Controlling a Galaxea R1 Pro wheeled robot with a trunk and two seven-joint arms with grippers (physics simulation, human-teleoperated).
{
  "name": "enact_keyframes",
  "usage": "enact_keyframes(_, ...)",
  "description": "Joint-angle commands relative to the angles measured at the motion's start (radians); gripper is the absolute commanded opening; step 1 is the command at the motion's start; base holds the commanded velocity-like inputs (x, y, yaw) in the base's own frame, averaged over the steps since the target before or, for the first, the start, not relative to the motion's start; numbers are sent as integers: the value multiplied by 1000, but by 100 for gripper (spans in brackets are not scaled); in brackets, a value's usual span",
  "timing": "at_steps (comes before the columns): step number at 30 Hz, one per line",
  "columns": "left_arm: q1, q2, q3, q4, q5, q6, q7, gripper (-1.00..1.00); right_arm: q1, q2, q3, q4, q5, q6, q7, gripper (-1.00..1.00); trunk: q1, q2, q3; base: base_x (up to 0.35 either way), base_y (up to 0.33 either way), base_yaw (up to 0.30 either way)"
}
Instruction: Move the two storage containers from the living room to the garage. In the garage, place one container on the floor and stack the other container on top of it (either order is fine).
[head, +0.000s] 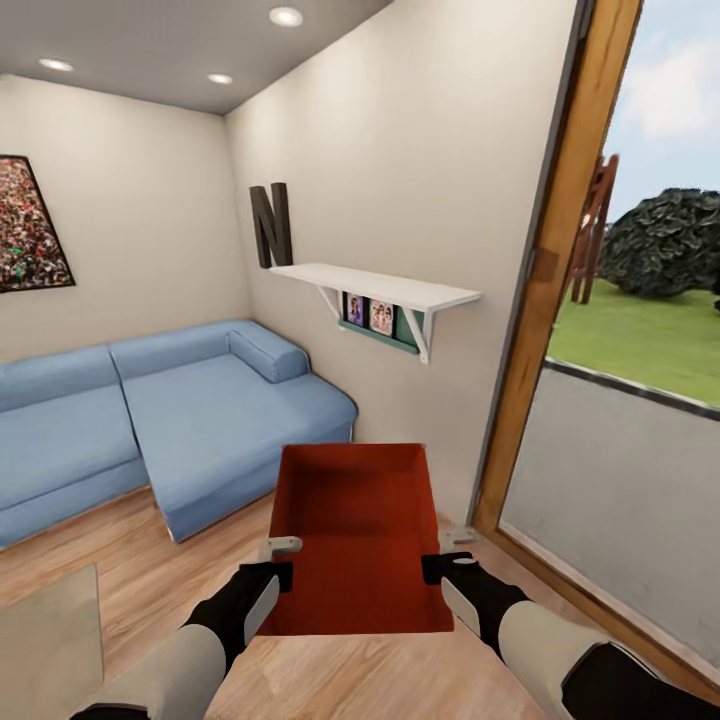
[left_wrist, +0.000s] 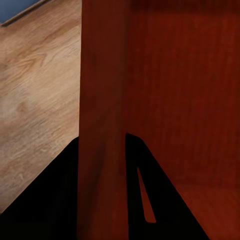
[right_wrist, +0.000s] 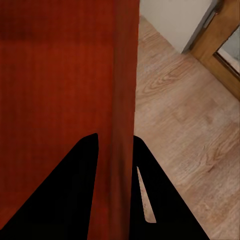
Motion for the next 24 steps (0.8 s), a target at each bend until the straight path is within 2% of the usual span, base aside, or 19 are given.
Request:
enact_keyframes(1, 0, 3, 3, 1, -8, 9, 9, -100, -2, -7, -14, -4, 21, -27, -7, -100, 1, -2, -2, 0, 0, 274)
enact_keyframes(24, 0, 3, 6, 1, -8, 9, 9, -100, -1, -6, -14, -4, 21, -27, -7, -100, 1, -2, -2, 0, 0, 274)
